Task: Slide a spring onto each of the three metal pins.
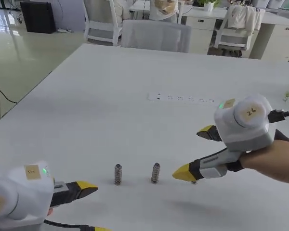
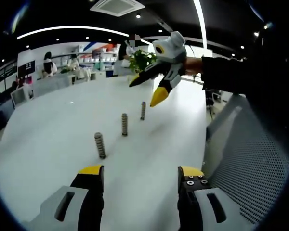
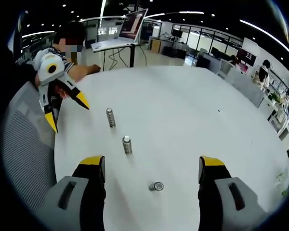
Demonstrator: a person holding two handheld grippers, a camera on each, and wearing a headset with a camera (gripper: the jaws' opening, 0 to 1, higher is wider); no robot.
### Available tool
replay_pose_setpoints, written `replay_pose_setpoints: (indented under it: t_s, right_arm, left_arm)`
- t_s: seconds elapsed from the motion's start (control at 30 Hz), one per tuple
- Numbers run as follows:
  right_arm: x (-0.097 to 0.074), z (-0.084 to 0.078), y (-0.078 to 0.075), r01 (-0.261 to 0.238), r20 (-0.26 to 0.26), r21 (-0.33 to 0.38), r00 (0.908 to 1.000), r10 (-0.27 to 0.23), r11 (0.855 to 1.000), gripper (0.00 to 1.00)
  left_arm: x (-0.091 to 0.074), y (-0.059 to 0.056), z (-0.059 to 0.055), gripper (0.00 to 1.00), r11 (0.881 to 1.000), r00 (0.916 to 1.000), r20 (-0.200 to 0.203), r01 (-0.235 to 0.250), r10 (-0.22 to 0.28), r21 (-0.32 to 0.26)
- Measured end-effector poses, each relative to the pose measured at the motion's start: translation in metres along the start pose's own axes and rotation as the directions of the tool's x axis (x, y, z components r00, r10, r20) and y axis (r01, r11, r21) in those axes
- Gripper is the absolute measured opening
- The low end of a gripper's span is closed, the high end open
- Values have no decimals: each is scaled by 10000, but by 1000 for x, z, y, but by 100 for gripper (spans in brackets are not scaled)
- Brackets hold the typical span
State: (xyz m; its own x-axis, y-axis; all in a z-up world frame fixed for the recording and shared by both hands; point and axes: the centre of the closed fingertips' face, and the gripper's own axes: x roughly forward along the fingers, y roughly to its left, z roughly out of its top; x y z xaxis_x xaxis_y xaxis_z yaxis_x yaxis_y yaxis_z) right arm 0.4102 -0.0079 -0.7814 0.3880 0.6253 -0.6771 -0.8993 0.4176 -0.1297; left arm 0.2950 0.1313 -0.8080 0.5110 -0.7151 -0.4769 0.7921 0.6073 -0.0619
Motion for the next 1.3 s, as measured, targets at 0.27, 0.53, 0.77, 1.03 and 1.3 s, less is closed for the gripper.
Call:
replay_pose_setpoints:
  t_s: [0.27,0.53,0.77,1.03,1.3]
  right_arm:
    - [-12,-21,3,120,242,530,9996,-133,9985,79]
    - [-17,-41,17,35,326,837,9994,-63,9965,80]
    - [-21,-49,28,-81,699,1216,9976,-4,9925,80]
    - [-20,-52,38,-125,1038,1592,9946,-42,9872,80]
    - [-17,-50,44,-343,1476,1519,9890,117,9878,80]
  left_arm:
    - [0,7,8,58,9999,9999,41,-144,144,10]
    - [-1,11,5,61,9995,9996,12,-288,288,-150]
    - [-2,14,6,63,9982,9987,128,-485,490,-339]
    - [-2,16,6,65,9960,9973,311,-651,670,-609]
    - [-4,19,6,67,9911,9941,674,-768,844,-1086]
